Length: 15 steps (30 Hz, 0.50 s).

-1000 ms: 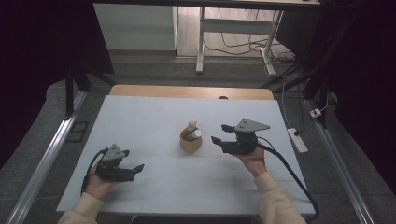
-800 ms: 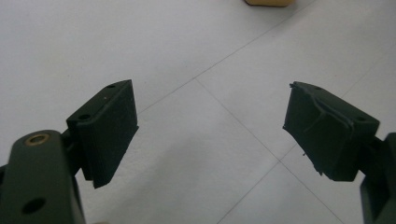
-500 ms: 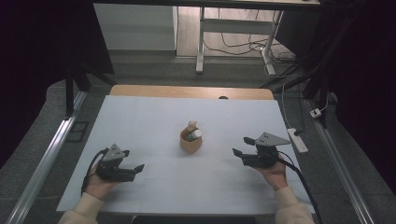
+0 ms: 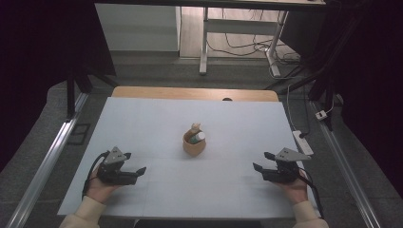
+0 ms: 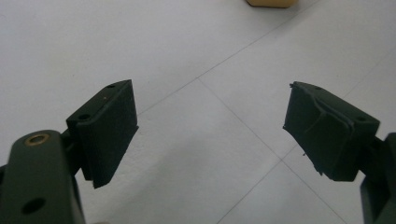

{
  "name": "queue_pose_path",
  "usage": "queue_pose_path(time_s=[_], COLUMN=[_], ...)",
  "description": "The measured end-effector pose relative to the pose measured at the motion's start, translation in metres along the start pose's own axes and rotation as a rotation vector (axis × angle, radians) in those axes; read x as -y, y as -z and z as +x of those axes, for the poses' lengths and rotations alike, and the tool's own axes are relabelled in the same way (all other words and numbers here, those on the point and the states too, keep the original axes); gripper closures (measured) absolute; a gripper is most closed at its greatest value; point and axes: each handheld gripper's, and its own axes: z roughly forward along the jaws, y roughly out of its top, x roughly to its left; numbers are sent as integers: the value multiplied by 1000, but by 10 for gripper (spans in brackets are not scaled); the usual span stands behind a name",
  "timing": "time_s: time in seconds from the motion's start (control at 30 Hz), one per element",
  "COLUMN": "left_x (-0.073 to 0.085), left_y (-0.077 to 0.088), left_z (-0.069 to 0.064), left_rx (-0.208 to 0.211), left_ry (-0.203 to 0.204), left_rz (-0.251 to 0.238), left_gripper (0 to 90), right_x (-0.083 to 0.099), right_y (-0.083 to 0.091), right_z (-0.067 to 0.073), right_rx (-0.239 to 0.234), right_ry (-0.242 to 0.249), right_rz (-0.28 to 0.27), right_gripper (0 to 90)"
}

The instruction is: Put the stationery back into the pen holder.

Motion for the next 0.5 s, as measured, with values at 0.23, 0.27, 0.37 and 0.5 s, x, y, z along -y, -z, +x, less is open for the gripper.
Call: queue_pose_path(time_s=[0.23,0.27,0.37,0.5], left_x=[0,0,0,0], left_y=[1,1,1,2], left_z=[-1,-1,-1,0], left_rx=[-4,-4,-4,-4], left_ry=[-2,-2,-3,-1], left_rz=[-7,-7,-8,-12], left_gripper=[170,170,170,169], right_x=[3,3,3,3], right_y=[-2,-1,1,1], right_z=[-1,-1,-1,-1], right_rx=[-8,-6,-6,-6], right_ry=[4,3,5,8], right_rz=[3,2,-1,-2], right_gripper=[328,328,328,326])
